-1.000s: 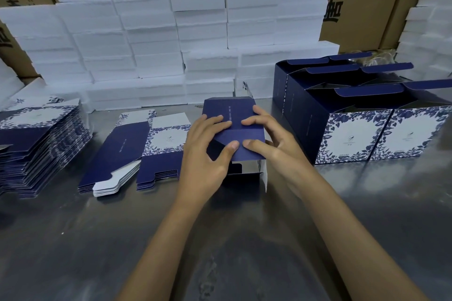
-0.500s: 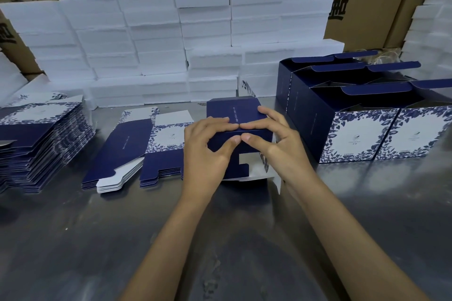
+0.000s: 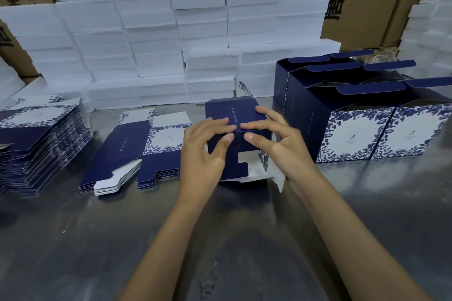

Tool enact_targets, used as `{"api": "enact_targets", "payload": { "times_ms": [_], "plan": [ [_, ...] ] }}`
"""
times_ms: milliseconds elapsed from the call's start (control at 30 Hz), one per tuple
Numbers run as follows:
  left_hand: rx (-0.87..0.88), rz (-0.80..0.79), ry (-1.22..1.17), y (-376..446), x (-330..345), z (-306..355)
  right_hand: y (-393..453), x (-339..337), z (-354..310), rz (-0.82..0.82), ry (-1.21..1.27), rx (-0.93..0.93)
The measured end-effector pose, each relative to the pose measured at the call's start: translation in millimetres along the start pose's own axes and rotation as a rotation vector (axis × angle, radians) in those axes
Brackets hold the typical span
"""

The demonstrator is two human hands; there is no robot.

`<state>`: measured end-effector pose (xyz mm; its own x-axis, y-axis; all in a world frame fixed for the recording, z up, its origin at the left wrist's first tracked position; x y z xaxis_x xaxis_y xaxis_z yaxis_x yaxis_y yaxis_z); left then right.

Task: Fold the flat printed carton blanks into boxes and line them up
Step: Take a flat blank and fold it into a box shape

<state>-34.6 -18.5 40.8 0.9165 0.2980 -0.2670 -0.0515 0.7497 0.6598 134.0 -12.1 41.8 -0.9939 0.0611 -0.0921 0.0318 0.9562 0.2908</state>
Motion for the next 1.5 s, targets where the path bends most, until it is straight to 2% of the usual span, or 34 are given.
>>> {"api": "enact_targets", "payload": {
  "times_ms": [100, 333, 500, 567, 667, 733, 800, 967, 1067, 1167, 1233, 1300, 1367, 1500],
  "plan": [
    [-0.008, -0.035, 0.000, 2, -5, -1, 1, -3, 2, -0.045, 0.048, 0.005],
    [-0.018, -0.089, -0.025, 3, -7, 2, 2, -4, 7, -0.016, 0.116, 0.015],
    [-0.041, -0.048, -0.097, 2, -8, 2, 2, -8, 8, -0.021, 0.185, 0.040],
    [0.019, -0.064, -0.061, -2, -5, 1, 3, -8, 8, -0.010, 0.188, 0.037],
    [0.159, -0.200, 0.123, -4, -1, -4, 4, -8, 10, -0.016, 0.228, 0.052],
    [0.168, -0.339, 0.206, -6, 2, -10, 5, -10, 11, -0.027, 0.256, 0.067],
    [0.184, -0.392, 0.263, -6, 5, -15, 6, -13, 12, -0.046, 0.257, 0.081],
    [0.248, -0.264, 0.302, -5, 4, -17, 9, -17, 15, -0.058, 0.170, 0.089],
    [0.278, -0.214, 0.333, -5, 3, -18, 11, -21, 15, -0.095, 0.243, 0.130],
    [0.285, -0.176, 0.348, -5, 7, -17, 15, -29, 26, -0.041, 0.190, 0.198],
    [0.287, -0.173, 0.344, -5, 9, -17, 12, -27, 33, -0.127, 0.075, 0.247],
    [0.293, -0.174, 0.344, -5, 9, -17, 6, -19, 37, -0.315, 0.029, 0.252],
    [0.271, -0.150, 0.307, -6, 7, -18, 3, -13, 36, -0.388, 0.012, 0.245],
    [0.094, -0.084, 0.111, -6, 6, -25, 6, -8, 41, -0.265, -0.040, 0.270]
  ]
}}
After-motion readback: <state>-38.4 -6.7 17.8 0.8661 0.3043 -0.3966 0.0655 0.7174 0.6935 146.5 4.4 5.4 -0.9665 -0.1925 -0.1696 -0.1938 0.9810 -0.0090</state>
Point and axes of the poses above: each hand's wrist, its own y-axis towards the middle knuckle, its own x-axis out of the palm, z = x × y, the point moved 3 cm from there along y, towards the middle knuckle, and after that the axes turned 4 degrees about x, right-handed, at the moved point
